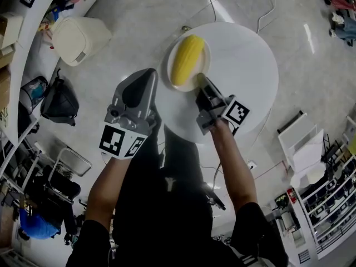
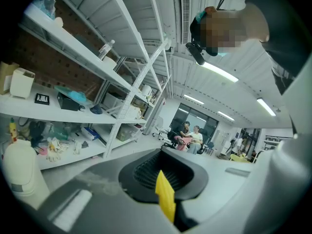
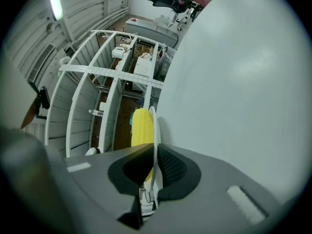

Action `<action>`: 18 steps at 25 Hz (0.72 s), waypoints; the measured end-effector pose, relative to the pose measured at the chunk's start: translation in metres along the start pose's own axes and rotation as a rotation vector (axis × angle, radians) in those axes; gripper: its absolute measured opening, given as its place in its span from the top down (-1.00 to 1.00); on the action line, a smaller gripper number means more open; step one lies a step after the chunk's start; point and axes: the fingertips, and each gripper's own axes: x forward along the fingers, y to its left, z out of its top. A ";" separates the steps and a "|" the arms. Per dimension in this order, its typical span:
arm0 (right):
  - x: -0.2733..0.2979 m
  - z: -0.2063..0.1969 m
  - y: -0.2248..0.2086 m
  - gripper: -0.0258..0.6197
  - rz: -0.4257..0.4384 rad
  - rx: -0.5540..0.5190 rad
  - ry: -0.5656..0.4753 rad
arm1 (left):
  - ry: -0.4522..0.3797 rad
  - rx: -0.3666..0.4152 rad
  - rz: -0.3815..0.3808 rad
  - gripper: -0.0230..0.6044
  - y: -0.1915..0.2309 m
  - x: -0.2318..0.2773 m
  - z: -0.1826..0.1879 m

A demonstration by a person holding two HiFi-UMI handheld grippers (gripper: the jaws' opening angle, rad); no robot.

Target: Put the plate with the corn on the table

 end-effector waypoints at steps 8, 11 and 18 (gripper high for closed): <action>0.000 0.001 -0.004 0.82 -0.023 0.003 0.003 | -0.002 -0.002 0.001 0.91 -0.001 -0.001 -0.001; 0.000 0.001 -0.006 0.82 -0.032 -0.003 0.007 | 0.000 -0.004 0.003 0.91 -0.002 -0.001 -0.002; 0.002 0.003 -0.004 0.82 -0.046 -0.029 0.010 | 0.002 -0.006 0.004 0.91 -0.005 -0.001 -0.003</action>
